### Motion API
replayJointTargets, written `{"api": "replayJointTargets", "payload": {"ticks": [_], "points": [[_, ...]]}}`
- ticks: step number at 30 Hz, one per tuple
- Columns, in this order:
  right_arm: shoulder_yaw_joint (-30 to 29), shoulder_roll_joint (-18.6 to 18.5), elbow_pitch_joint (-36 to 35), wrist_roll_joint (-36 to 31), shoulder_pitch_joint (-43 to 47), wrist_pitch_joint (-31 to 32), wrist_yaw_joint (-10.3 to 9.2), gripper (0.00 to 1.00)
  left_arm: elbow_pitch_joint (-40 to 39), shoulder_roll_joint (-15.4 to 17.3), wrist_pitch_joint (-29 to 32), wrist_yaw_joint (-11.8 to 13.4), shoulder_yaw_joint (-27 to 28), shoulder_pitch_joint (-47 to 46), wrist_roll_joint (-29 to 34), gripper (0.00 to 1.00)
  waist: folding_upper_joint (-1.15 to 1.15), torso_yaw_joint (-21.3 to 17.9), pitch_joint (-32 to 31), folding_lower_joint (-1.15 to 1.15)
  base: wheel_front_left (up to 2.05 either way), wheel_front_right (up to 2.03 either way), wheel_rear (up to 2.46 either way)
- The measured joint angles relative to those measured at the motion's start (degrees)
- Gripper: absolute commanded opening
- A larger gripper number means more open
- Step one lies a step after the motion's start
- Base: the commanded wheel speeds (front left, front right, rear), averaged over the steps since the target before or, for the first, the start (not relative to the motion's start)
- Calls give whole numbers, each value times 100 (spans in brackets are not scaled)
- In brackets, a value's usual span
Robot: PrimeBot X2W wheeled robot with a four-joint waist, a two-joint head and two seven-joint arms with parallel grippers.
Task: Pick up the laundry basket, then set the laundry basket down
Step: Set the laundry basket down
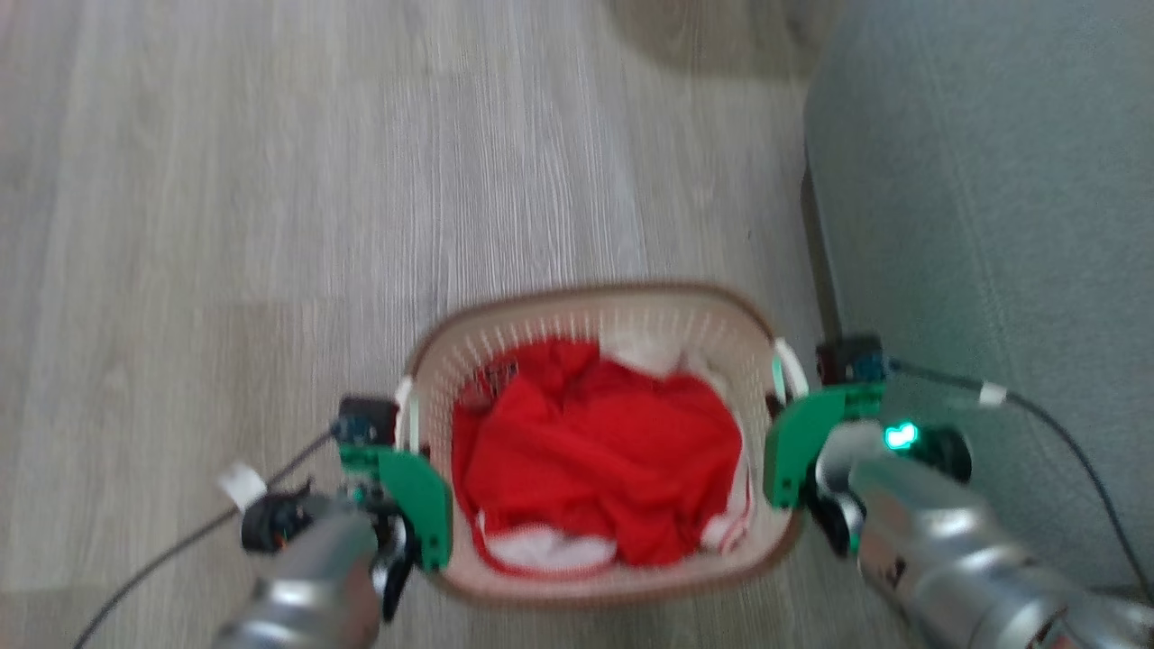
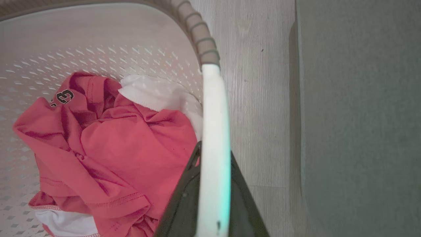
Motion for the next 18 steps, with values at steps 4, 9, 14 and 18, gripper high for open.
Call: {"api": "replayJointTargets", "payload": {"ticks": [4,9,14,18], "points": [[-8,0,56,-4,-560,-91,0,0,54,15,-90,0,7,-567,8,0,0,1,516,0,0,0,0],[-65,-2,104,-67,-1048,-148,0,0,75,26,-146,0,18,-1059,18,0,0,15,987,1,0,0,0],[-200,-7,176,-170,-1628,-172,0,0,94,40,-236,1,38,-1650,69,0,0,57,1626,1,0,0,0],[-411,-30,218,-279,-2070,-176,0,0,99,42,-277,2,79,-2097,136,0,0,109,2171,1,0,0,0]]}}
